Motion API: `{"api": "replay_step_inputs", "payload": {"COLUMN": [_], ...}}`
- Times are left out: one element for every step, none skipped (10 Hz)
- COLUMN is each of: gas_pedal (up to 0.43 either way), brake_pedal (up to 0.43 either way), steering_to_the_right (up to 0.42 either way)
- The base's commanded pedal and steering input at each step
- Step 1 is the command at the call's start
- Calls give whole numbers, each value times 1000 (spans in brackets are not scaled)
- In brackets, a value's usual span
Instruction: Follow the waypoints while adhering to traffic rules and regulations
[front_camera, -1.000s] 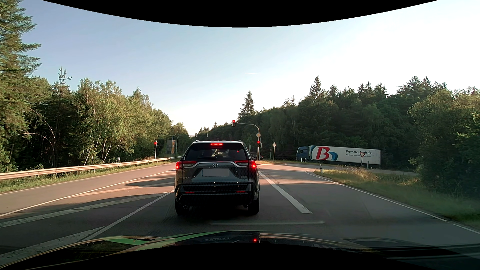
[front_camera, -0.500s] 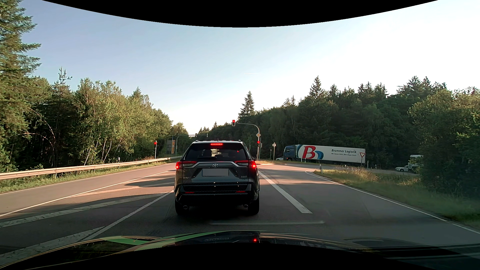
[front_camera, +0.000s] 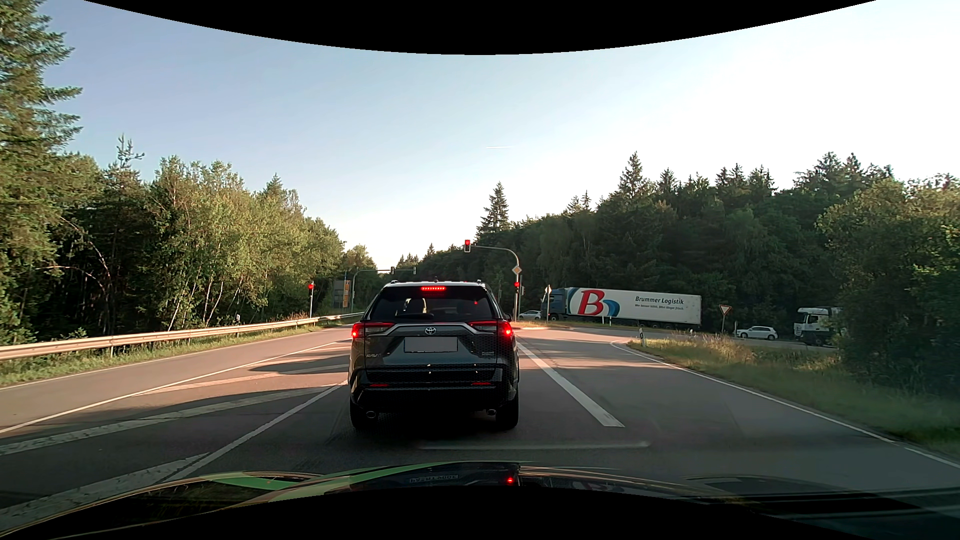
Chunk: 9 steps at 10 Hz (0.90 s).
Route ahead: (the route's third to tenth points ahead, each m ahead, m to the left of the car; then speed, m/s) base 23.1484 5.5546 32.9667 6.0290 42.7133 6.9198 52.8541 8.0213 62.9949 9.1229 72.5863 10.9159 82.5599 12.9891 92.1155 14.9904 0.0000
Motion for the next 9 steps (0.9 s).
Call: {"api": "replay_step_inputs", "payload": {"gas_pedal": [0,0,0,0,0,0,0,0,0], "brake_pedal": [250,250,250,250,250,250,250,250,250], "steering_to_the_right": [-11,-11,-11,-11,-11,-11,-11,-11,-11]}}
